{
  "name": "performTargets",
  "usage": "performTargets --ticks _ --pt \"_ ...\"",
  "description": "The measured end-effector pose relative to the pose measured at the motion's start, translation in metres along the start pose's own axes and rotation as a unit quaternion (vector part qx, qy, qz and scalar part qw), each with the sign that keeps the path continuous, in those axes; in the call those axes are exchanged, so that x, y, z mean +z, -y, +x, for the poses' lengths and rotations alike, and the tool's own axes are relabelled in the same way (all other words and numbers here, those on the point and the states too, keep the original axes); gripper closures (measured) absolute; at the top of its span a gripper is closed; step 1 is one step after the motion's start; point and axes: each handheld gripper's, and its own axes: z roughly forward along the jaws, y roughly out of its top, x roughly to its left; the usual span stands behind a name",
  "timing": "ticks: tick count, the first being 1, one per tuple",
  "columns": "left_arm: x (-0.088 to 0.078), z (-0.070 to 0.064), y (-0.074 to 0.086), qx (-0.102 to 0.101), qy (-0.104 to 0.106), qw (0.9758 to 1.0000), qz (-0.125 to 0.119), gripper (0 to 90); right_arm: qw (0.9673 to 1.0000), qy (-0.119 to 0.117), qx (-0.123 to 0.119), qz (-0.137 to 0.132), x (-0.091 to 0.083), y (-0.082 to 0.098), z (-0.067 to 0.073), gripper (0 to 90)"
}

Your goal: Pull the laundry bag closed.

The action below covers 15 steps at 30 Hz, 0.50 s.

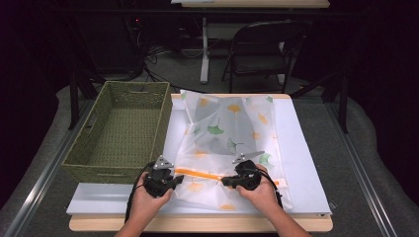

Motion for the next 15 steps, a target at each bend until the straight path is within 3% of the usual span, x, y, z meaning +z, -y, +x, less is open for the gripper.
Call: performTargets --ticks 15 --pt "0.001 0.001 0.001 0.008 0.003 0.9999 0.010 89.1 0.9995 0.018 0.025 -0.005 -0.024 0.019 -0.019 89.8"
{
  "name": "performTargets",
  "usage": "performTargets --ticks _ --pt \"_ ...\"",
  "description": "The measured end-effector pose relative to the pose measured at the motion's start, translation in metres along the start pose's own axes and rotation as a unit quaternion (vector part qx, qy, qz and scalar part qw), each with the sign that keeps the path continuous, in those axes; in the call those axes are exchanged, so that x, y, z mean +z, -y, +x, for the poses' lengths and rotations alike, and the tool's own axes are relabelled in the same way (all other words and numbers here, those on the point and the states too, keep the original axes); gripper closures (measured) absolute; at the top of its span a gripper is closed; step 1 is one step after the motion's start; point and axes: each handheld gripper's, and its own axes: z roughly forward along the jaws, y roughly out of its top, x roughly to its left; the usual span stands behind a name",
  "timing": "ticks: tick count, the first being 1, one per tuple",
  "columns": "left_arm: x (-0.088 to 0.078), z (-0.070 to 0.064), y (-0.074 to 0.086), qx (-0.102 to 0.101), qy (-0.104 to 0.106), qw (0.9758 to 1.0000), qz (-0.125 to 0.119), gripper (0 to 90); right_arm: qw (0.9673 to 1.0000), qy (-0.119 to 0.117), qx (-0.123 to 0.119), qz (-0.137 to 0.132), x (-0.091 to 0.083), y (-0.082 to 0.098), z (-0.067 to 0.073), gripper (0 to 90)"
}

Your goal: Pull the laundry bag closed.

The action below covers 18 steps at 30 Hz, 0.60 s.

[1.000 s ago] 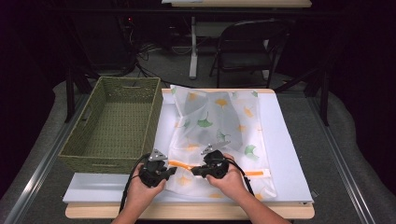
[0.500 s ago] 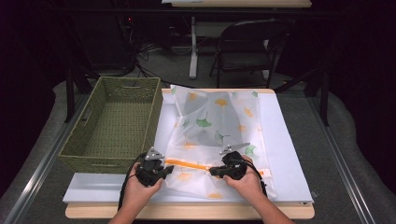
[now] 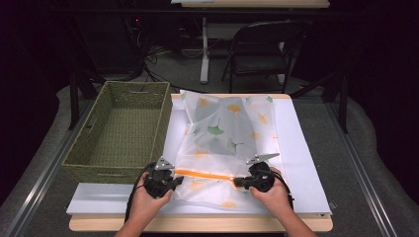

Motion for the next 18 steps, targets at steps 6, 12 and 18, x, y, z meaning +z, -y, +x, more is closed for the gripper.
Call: performTargets --ticks 6,12,18 --pt "-0.003 0.003 0.001 -0.005 -0.011 0.9999 -0.001 89.2 0.9999 0.009 0.007 0.000 -0.009 0.007 -0.006 89.9" --pt "-0.001 0.002 0.003 -0.005 -0.010 0.9999 0.004 89.2 0.9999 0.010 0.011 0.000 -0.012 0.009 -0.008 89.9" --pt "0.000 0.002 0.003 -0.002 -0.011 0.9999 0.007 89.2 0.9991 0.029 0.032 -0.007 -0.029 0.023 -0.022 89.8"
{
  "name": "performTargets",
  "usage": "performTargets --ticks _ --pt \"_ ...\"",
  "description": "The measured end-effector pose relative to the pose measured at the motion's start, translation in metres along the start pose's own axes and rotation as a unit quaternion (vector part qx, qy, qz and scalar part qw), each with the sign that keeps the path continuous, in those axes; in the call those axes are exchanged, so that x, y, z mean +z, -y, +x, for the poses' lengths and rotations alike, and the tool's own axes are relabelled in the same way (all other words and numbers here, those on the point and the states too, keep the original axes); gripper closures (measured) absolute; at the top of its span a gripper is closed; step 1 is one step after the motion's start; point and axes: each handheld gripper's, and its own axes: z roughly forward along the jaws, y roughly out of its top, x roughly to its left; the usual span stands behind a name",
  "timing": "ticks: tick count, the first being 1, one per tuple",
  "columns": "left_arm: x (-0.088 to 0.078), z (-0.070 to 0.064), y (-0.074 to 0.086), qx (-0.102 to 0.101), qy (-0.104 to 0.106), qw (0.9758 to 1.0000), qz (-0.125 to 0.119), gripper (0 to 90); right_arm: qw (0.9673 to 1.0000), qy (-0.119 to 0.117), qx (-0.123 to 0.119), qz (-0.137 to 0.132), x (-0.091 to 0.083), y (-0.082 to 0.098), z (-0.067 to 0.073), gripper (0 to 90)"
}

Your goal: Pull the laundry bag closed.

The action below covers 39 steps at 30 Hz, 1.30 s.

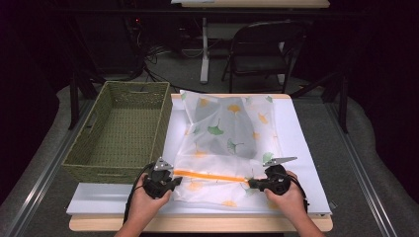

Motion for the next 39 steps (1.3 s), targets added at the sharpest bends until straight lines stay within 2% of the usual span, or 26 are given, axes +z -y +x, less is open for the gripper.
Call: performTargets --ticks 12,19,20,25,29,32,33,39 --pt "0.001 0.002 0.001 -0.009 0.000 1.0000 0.001 89.3 0.9996 0.018 0.018 -0.012 -0.015 0.007 -0.014 89.8" --pt "0.001 0.002 0.001 -0.005 0.001 1.0000 0.005 89.2 0.9995 0.018 0.021 -0.015 -0.016 0.008 -0.016 89.8" --pt "0.001 0.002 0.001 -0.005 0.001 1.0000 0.005 89.2 0.9988 0.030 0.031 -0.021 -0.027 0.016 -0.026 89.8" --pt "0.002 0.000 0.001 -0.009 -0.001 1.0000 0.003 89.2 0.9984 0.036 0.035 -0.024 -0.031 0.019 -0.030 89.8" --pt "0.002 0.002 0.001 -0.003 0.001 1.0000 0.007 89.1 0.9979 0.043 0.041 -0.026 -0.036 0.021 -0.033 89.8" --pt "0.001 0.004 0.003 -0.008 -0.001 0.9999 0.006 89.1 0.9973 0.051 0.044 -0.030 -0.039 0.023 -0.035 89.8" --pt "0.001 0.004 0.003 -0.008 -0.001 0.9999 0.006 89.1 0.9950 0.077 0.055 -0.032 -0.050 0.031 -0.045 89.8" --pt "0.002 0.002 0.003 -0.008 -0.004 0.9999 0.008 89.1 0.9950 0.077 0.055 -0.032 -0.050 0.031 -0.045 89.8"
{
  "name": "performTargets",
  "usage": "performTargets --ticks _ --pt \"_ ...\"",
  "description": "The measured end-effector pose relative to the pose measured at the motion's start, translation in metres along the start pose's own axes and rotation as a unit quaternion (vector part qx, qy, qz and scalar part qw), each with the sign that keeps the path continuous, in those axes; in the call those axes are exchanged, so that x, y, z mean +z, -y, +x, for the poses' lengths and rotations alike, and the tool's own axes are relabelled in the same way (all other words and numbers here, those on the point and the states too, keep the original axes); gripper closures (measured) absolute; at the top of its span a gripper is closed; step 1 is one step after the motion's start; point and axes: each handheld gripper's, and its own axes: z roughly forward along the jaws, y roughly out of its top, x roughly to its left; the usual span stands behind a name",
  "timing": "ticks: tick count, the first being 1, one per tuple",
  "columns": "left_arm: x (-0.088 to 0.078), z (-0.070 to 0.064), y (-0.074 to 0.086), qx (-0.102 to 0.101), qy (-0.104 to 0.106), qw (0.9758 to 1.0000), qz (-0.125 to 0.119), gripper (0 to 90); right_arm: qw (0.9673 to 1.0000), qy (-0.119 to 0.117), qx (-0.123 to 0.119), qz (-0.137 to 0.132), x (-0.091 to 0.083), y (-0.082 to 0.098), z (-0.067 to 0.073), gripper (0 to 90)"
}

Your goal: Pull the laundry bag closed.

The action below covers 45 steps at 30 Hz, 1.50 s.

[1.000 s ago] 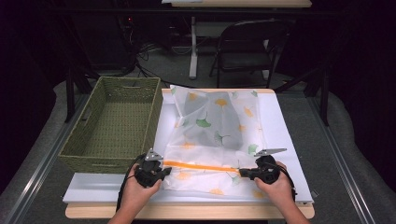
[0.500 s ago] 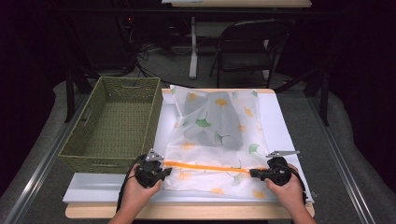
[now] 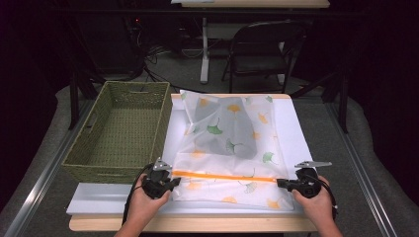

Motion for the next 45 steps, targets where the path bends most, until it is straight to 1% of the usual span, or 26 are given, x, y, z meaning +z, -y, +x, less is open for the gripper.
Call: performTargets --ticks 1,2,4,5,9,10,11,12,15,16,18,19,20,22,25,26,27,30,31,35,37,38,40,43,44,45 --pt "0.000 0.000 0.000 0.001 0.002 1.0000 0.001 89.2 0.9999 -0.008 0.013 -0.004 -0.005 0.003 -0.005 89.8" --pt "0.001 -0.001 0.000 0.001 0.001 1.0000 0.002 89.2 0.9999 -0.005 0.012 -0.006 -0.006 0.004 -0.004 89.8" --pt "0.001 0.000 0.000 -0.001 0.002 1.0000 0.000 89.2 1.0000 0.004 0.006 -0.003 -0.008 0.004 -0.003 89.8" --pt "0.000 0.000 0.000 -0.001 0.001 1.0000 0.001 89.2 0.9999 0.006 0.007 -0.007 -0.008 0.004 -0.004 89.8" --pt "0.000 0.002 0.000 -0.002 0.006 1.0000 -0.001 89.1 0.9995 0.025 0.017 -0.005 -0.012 0.008 -0.015 89.8" --pt "0.000 0.002 0.000 -0.004 0.006 1.0000 0.000 89.1 0.9994 0.025 0.022 -0.005 -0.014 0.009 -0.018 89.8" --pt "0.000 0.002 0.000 -0.002 0.006 1.0000 0.001 89.0 0.9993 0.018 0.030 -0.010 -0.015 0.011 -0.020 89.8" --pt "0.001 0.002 0.000 0.000 0.006 1.0000 0.002 89.0 0.9992 0.017 0.033 -0.011 -0.017 0.012 -0.021 89.8" --pt "0.001 0.000 0.000 -0.003 0.005 1.0000 0.002 88.9 0.9993 0.022 0.027 -0.012 -0.019 0.013 -0.019 89.8" --pt "0.001 0.001 0.000 -0.001 0.005 1.0000 0.003 88.7 0.9994 0.026 0.021 -0.012 -0.019 0.013 -0.018 89.8" --pt "0.001 0.001 0.001 -0.009 0.008 0.9999 0.002 88.0 0.9994 0.029 0.019 -0.009 -0.019 0.012 -0.016 89.7" --pt "0.001 0.002 0.002 -0.009 0.009 0.9999 0.001 87.3 0.9994 0.028 0.019 -0.012 -0.019 0.012 -0.016 89.7" --pt "0.001 0.001 0.002 -0.013 0.010 0.9999 0.000 86.3 0.9994 0.027 0.019 -0.013 -0.019 0.012 -0.017 89.7" --pt "0.000 0.003 0.003 -0.010 0.014 0.9998 0.004 83.7 0.9994 0.027 0.018 -0.015 -0.018 0.012 -0.017 89.7" --pt "-0.002 0.004 0.005 -0.014 0.017 0.9998 0.000 79.8 0.9993 0.028 0.018 -0.018 -0.017 0.012 -0.017 89.4" --pt "-0.002 0.003 0.006 -0.022 0.016 0.9996 0.000 78.8 0.9993 0.029 0.019 -0.014 -0.017 0.012 -0.017 89.0" --pt "-0.003 0.004 0.007 -0.017 0.016 0.9997 0.002 77.7 0.9993 0.029 0.018 -0.011 -0.017 0.012 -0.017 88.5" --pt "-0.003 0.005 0.008 -0.017 0.013 0.9998 0.003 74.2 0.9993 0.031 0.015 -0.012 -0.015 0.012 -0.016 86.4" --pt "-0.003 0.004 0.009 -0.021 0.013 0.9997 0.003 73.2 0.9993 0.032 0.013 -0.013 -0.015 0.012 -0.016 85.8" --pt "-0.006 0.004 0.011 -0.023 0.014 0.9996 -0.001 68.2 0.9993 0.034 0.011 -0.013 -0.016 0.012 -0.015 83.0" --pt "-0.008 0.004 0.012 -0.021 0.010 0.9997 -0.004 65.5 0.9993 0.034 0.009 -0.016 -0.017 0.012 -0.015 80.9" --pt "-0.009 0.003 0.012 -0.024 0.010 0.9996 -0.006 63.7 0.9992 0.035 0.009 -0.017 -0.017 0.012 -0.015 80.2" --pt "-0.012 0.003 0.013 -0.020 0.007 0.9998 -0.007 60.2 0.9991 0.036 0.007 -0.019 -0.017 0.012 -0.015 78.5" --pt "-0.016 0.003 0.013 -0.023 0.002 0.9996 -0.015 55.9 0.9987 0.047 -0.004 -0.020 -0.018 0.011 -0.013 75.2" --pt "-0.018 0.003 0.013 -0.022 0.003 0.9996 -0.015 54.4 0.9984 0.052 -0.006 -0.022 -0.018 0.011 -0.013 74.3" --pt "-0.020 0.003 0.013 -0.024 -0.001 0.9995 -0.018 53.2 0.9984 0.052 -0.007 -0.022 -0.018 0.010 -0.012 73.2"
